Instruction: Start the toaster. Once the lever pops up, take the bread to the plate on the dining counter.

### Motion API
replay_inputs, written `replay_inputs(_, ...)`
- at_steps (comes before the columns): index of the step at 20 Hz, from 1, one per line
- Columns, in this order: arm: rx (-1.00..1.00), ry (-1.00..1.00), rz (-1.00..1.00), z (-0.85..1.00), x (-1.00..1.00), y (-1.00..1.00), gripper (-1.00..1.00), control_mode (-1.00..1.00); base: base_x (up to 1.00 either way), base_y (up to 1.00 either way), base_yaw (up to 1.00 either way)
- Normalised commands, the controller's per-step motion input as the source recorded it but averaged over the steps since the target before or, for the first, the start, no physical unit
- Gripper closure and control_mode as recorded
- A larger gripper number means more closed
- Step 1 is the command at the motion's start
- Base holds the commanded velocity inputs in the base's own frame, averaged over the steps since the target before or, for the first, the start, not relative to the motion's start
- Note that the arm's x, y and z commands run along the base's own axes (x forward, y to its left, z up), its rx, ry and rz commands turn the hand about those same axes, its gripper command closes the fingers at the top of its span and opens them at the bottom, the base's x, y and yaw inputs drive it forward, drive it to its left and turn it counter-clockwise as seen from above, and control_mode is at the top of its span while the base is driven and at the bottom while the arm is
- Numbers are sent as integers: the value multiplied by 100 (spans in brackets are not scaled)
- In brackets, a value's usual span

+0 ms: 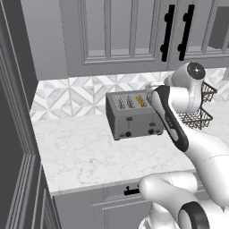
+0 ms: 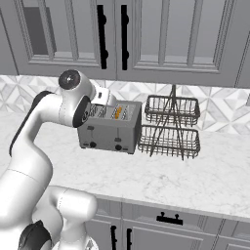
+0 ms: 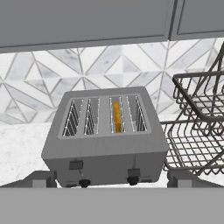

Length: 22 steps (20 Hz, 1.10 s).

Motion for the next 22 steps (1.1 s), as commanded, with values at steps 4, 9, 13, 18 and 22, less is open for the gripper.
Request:
replay_inputs(4,0,0,0,0,0,0,-100,-100,0,0,0)
replay_inputs(9,0,0,0,0,0,0,-100,-100,0,0,0)
replay_inputs(13,0,0,0,0,0,0,-100,-100,0,0,0)
replay_inputs(18,0,0,0,0,0,0,-100,-100,0,0,0)
replay_inputs(22,0,0,0,0,0,0,-100,-100,0,0,0)
